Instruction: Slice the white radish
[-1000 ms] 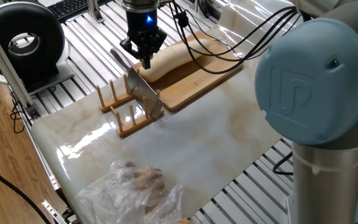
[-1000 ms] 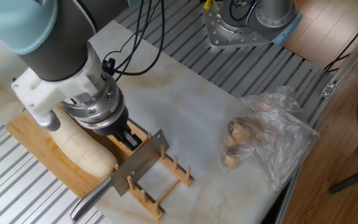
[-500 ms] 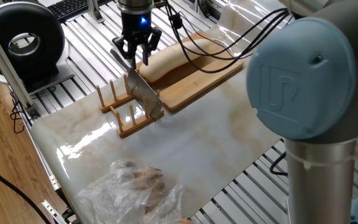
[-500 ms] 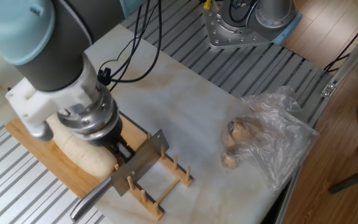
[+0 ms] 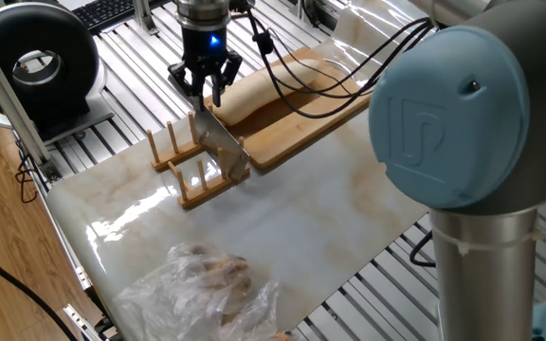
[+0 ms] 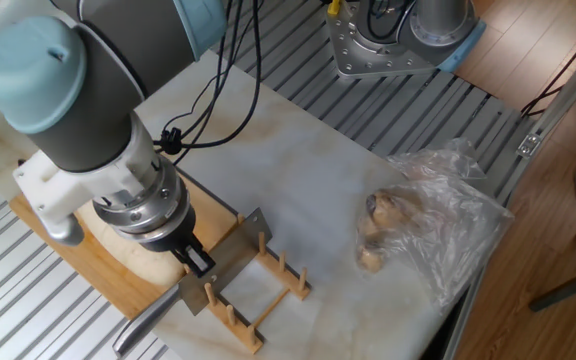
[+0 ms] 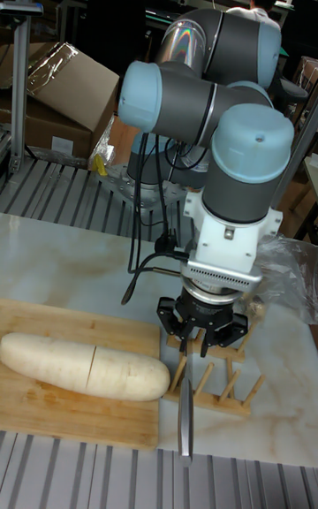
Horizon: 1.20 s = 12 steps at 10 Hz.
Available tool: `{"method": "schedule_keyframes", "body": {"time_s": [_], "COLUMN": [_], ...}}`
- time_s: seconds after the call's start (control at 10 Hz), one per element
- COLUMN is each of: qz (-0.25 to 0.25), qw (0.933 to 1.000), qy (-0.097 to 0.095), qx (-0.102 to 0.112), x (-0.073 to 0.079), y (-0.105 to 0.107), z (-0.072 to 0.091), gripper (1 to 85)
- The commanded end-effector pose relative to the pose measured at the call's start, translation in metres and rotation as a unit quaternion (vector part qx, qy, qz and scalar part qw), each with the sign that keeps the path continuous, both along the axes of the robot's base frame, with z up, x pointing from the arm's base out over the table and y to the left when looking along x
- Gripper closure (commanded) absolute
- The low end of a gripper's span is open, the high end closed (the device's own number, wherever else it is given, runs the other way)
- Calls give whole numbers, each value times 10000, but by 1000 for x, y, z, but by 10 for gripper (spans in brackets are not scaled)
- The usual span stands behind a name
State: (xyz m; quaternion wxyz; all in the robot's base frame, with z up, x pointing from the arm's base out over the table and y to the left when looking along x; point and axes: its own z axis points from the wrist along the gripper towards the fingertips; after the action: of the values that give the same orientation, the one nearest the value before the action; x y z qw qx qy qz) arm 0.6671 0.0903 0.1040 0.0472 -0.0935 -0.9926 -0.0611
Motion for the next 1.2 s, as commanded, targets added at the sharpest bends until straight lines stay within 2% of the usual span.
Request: {"method": "schedule_keyframes", "body": {"time_s": [0.0,0.4,0.6,1.1], "qz": [-8,72,80,163], "qw": [10000,10000,9998,9994], "qy": [4,-37,-154,-274], "qx": [55,39,85,152], "x": [-2,-10,-8,-7], "y": [0,-3,2,9], "z": [-12,-19,-26,-37], "gripper": [533,547,553,567]}}
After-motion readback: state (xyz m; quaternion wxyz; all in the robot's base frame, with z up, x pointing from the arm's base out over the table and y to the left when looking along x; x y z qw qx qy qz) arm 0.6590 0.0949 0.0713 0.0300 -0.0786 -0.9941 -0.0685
